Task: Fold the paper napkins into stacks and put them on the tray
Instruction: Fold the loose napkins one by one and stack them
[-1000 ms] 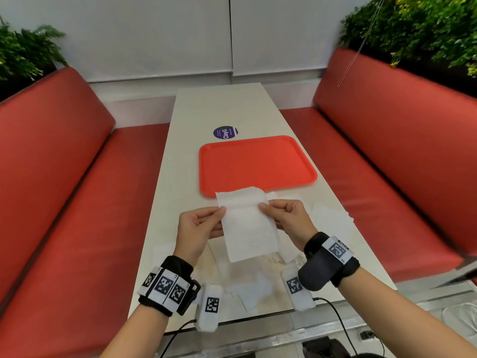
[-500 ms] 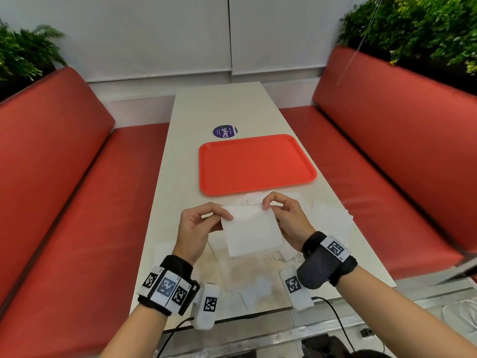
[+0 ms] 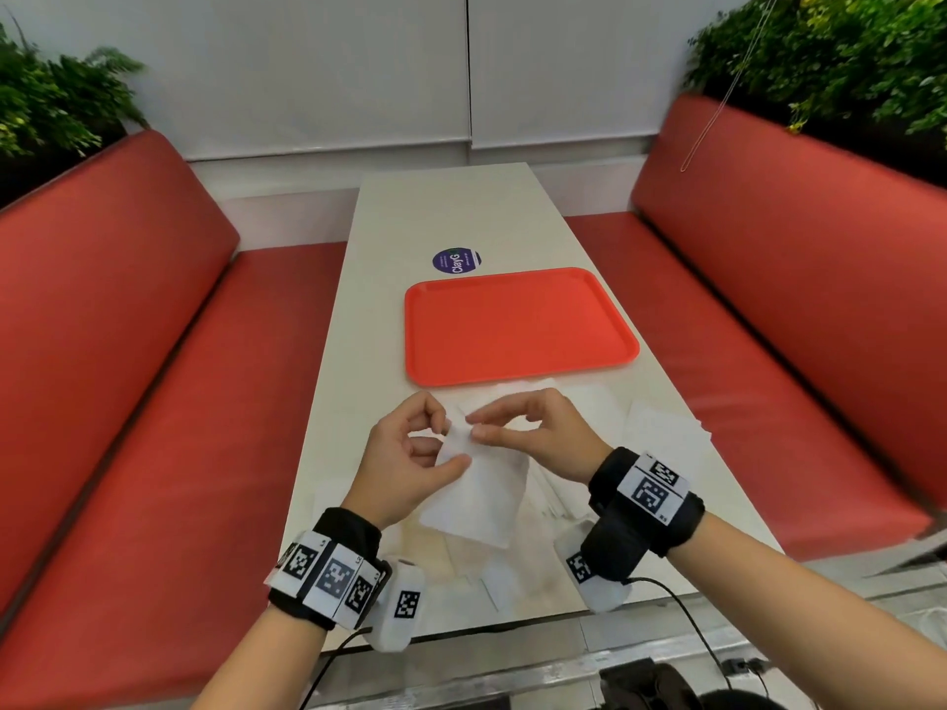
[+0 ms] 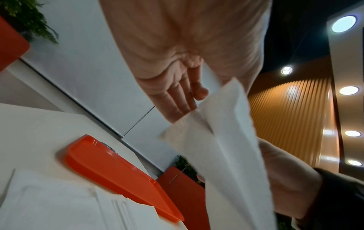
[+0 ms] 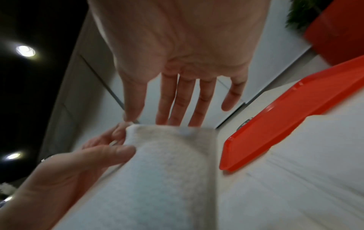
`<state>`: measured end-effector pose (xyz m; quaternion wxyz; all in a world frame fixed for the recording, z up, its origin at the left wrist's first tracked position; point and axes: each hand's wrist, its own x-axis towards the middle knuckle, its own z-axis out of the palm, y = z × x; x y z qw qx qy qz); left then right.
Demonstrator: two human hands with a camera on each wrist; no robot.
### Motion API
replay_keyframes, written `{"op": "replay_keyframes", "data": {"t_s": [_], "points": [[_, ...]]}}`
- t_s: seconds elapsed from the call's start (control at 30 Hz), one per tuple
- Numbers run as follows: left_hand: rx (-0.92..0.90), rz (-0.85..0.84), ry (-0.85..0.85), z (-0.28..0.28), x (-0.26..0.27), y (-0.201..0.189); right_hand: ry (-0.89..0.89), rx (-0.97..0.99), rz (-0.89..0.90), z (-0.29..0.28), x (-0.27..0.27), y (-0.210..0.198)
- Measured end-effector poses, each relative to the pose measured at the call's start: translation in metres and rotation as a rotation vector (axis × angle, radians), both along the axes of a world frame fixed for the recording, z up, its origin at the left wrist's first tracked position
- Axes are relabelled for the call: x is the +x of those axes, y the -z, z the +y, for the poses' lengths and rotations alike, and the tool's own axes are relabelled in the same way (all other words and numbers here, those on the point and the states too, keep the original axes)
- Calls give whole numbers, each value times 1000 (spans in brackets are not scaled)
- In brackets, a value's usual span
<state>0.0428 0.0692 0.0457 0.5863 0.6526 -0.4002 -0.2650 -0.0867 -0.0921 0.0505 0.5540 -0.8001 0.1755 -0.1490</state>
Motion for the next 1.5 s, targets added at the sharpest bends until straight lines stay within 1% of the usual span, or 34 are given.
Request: {"op": "replay_keyframes", "data": {"t_s": [0.07,0.13,0.37,0.5,0.57,0.67,0.8,0.87,0.97,1.03,1.1,1.2,1.27,1.37,1.5], "points": [[4,30,-3,1,-2,-1,-30,-3,-8,4,4,1],[11,20,-25,3,-3,-1,-31,2,-19,6,7,4],[41,-21,-172,15,1,4,-63,-6,-9,16,20,9],[35,-61,-264,34,11,5,-90,25,15,19,29,15],[35,-74,-324,51,16,11,-149,112,73,20,29,22],[48,-34,-416,76,12,28,-249,240,165,30,27,37],[29,155,-548,93,9,57,-262,554,266,56,32,53],[36,220,-580,95,14,63,-222,607,257,66,41,59],[74,281,-561,97,29,66,-98,491,209,72,63,71],[133,265,-522,101,43,68,-9,392,182,76,77,79],[194,170,-500,103,55,70,48,289,175,81,86,86],[299,-9,-540,103,68,74,84,208,171,90,98,92],[339,-59,-555,102,73,81,87,152,177,95,104,93],[364,-119,-532,100,80,90,89,80,241,99,109,101],[419,-227,-488,96,84,104,86,52,312,101,108,113]]}}
